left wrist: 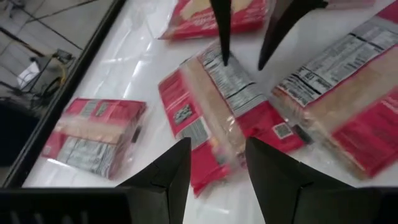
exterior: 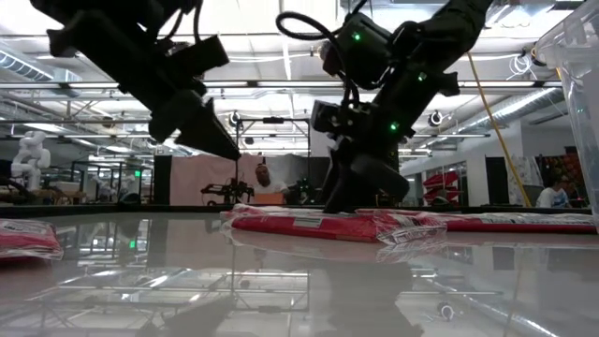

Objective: Sort popcorn bags into baskets
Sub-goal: Put the red popcorn pack into the transparent bin

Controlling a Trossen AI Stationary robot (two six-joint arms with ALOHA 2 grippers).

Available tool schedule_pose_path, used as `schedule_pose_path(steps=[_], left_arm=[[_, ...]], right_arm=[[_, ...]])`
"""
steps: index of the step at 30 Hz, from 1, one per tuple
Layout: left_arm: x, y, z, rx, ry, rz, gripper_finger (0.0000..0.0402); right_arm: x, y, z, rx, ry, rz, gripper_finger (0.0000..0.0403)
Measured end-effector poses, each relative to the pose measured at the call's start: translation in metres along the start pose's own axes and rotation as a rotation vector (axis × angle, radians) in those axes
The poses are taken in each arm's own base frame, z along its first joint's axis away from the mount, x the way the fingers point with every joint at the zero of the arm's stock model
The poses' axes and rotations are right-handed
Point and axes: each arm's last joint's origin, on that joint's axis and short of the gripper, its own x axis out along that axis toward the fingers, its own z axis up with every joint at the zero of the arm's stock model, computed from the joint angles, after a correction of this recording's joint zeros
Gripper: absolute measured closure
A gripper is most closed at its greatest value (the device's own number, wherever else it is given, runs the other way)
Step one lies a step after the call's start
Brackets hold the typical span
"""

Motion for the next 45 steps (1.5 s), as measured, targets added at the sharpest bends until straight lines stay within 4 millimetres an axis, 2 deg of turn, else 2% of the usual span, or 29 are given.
schedule_pose_path(steps=[8, 15, 19, 26, 29, 36, 45], left_arm=[[0.014, 0.005, 0.004, -0.033, -0.041, -0.061, 0.0245], [0.018, 0.012, 0.006, -0.048, -0.058, -0.083, 0.0245], [0.02, 0.014, 0.007, -0.057, -0.062, -0.079, 0.0245], [0.02, 0.013, 0.007, -0.041, -0.064, -0.104, 0.0245], [0.019, 0.011, 0.005, -0.025, -0.05, -0.167, 0.0245], [0.012, -0.001, -0.008, 0.169, 0.051, -0.23, 0.0238], [0.008, -0.008, -0.03, 0.431, 0.055, -0.079, 0.016]], right_arm=[[0.007, -0.002, -0.014, -0.023, -0.084, 0.01, 0.0237], [0.013, -0.013, -0.028, 0.045, -0.15, 0.056, 0.0244], [0.016, -0.02, -0.036, 0.112, -0.162, 0.111, 0.0278], [0.017, -0.022, -0.038, 0.143, -0.175, 0.107, 0.0389], [0.017, -0.022, -0.037, 0.154, -0.192, 0.101, 0.0393], [0.017, -0.024, -0.033, 0.177, -0.233, 0.089, 0.0401], [0.016, -0.024, -0.032, 0.248, -0.256, 0.111, 0.0402]])
